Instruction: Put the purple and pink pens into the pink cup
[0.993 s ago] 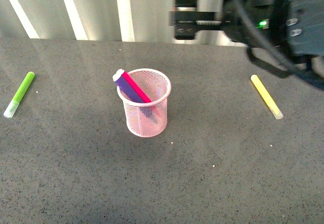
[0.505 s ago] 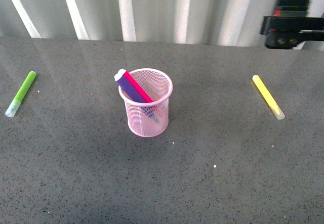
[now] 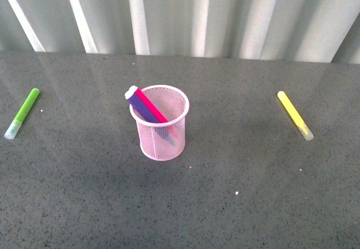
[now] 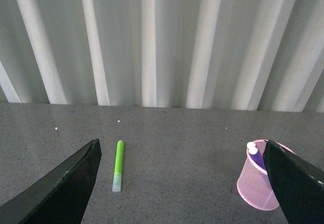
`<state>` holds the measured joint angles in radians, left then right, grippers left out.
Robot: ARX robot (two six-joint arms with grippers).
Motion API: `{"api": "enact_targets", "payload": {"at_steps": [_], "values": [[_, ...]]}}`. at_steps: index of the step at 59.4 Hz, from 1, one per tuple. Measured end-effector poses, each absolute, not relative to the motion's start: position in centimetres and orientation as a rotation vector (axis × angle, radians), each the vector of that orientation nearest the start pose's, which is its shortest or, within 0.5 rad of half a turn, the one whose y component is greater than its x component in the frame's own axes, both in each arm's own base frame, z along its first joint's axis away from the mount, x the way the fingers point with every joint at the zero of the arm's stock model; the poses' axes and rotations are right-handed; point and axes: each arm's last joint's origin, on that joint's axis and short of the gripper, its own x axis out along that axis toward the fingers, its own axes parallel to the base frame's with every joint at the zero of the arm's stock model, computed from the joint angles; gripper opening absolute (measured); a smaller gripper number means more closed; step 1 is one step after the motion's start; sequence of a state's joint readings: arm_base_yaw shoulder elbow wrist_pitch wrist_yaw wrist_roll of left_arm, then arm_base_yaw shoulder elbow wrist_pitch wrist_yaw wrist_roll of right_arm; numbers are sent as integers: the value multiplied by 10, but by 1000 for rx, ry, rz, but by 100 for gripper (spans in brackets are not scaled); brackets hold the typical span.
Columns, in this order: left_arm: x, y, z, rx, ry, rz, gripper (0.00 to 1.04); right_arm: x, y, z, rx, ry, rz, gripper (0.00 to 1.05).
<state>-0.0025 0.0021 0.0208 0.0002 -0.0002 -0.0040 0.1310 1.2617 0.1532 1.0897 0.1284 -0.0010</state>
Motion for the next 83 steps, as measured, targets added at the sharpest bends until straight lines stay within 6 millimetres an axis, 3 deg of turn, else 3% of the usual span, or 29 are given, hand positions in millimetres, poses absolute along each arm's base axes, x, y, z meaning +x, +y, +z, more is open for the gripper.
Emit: {"api": "enact_targets", "payload": {"at_steps": [34,83], "values": [[97,0,170,-4,-19,-2,98,150,0,162,-1,15,2,3],[97,0,170,-4,-18,-2,98,116,0,173,-1,-20,1,3]]}}
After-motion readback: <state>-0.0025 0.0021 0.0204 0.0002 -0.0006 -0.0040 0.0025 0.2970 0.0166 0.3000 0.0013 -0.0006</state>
